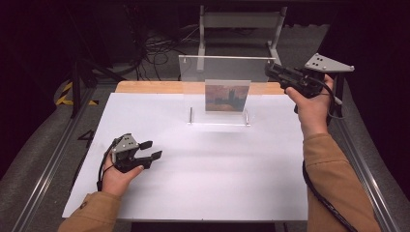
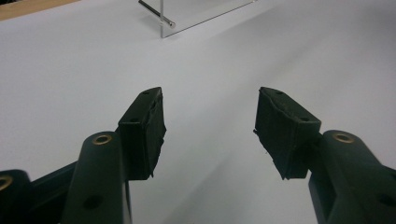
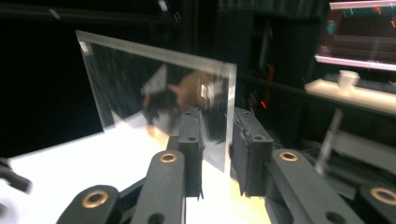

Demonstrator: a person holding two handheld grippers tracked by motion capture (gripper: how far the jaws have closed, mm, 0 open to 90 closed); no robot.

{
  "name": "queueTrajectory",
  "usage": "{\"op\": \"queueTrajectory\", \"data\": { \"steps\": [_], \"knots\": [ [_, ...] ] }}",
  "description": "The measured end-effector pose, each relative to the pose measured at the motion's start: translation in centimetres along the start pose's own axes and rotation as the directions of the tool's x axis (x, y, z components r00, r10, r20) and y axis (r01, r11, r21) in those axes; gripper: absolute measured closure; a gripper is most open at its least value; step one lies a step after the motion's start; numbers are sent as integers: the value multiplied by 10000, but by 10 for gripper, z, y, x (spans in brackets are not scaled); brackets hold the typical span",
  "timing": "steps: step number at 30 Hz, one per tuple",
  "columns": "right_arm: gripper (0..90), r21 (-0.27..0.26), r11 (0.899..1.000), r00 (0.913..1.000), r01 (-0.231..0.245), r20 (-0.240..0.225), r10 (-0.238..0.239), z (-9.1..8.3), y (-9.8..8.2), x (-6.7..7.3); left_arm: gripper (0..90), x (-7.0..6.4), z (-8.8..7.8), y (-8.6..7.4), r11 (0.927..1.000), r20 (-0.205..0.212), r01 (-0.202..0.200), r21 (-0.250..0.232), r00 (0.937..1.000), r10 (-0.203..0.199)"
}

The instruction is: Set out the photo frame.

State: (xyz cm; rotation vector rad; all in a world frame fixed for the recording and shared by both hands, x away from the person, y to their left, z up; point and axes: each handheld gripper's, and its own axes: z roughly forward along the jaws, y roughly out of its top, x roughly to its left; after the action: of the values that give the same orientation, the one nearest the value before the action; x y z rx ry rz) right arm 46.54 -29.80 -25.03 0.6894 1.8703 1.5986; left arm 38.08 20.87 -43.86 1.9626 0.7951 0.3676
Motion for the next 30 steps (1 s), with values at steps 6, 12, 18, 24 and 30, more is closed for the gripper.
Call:
{"op": "queueTrajectory", "data": {
  "steps": [6,12,18,24,30],
  "knots": [
    [748,95,9989,9985,-458,296,455,16,-17,-10,425,0,0,-1,10000,-23,-26,8,10000,26],
    [745,-97,9973,9954,-730,615,734,28,-28,-17,426,-1,0,-1,10000,-27,-10,85,10000,10],
    [734,166,9966,9932,-802,858,784,36,-34,-19,425,0,2,-3,9999,31,-34,142,10000,33],
    [733,715,9940,9916,-824,1058,746,44,-49,-22,427,-1,2,-3,9999,64,105,67,9999,-105],
    [742,1143,9888,9893,-955,1208,816,49,-62,-26,427,-1,1,-3,9999,101,23,98,9999,-24]
  ]
}}
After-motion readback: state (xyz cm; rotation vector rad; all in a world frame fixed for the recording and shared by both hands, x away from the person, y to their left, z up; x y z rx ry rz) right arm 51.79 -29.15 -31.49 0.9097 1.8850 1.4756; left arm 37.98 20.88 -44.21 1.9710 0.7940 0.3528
